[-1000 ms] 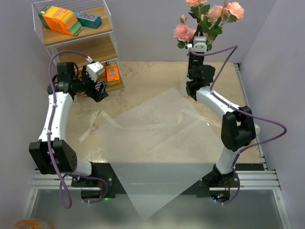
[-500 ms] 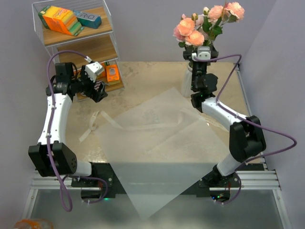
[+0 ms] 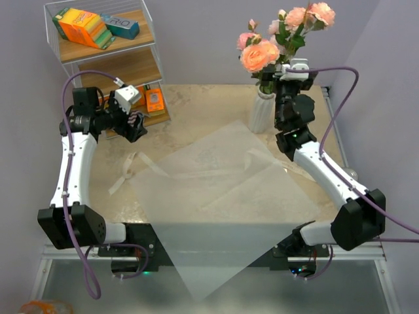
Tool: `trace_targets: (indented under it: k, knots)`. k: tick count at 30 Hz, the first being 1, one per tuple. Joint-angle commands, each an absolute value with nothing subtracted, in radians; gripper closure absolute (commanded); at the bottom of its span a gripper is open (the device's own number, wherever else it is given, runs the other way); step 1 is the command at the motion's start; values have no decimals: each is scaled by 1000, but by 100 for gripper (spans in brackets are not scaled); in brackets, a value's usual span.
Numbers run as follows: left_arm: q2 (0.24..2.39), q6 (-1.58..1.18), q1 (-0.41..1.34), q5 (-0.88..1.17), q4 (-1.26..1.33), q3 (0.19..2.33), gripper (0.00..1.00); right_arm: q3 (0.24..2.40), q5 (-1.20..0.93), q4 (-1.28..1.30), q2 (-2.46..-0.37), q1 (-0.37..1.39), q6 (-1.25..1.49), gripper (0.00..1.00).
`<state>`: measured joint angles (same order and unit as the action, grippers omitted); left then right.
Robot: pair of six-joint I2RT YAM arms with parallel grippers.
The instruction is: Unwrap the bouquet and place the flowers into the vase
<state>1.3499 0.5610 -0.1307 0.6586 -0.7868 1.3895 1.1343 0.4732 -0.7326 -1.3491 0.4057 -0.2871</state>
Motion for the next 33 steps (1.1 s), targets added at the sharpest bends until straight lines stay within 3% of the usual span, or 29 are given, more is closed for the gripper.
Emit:
trace_targets:
  k: [1,10,16,24,33]
  knots:
    - [1296,549,-140,667,-810,1442,1,1233,528,-453,-1413,402,-223,1]
    - [1279,586,-138,627,-821,1424,1,1408,623,-135,-1496,373,42,1]
    - [1273,591,-140,634,-827,1420,1,1298,588,-149,-1395,374,141,1]
    - [1267,588,-140,635,-841,1436,1,1293,434,52,-1338,368,225,1]
    - [1270,561,-140,661,-825,1420,1,1103,389,66,-1174,345,330,1]
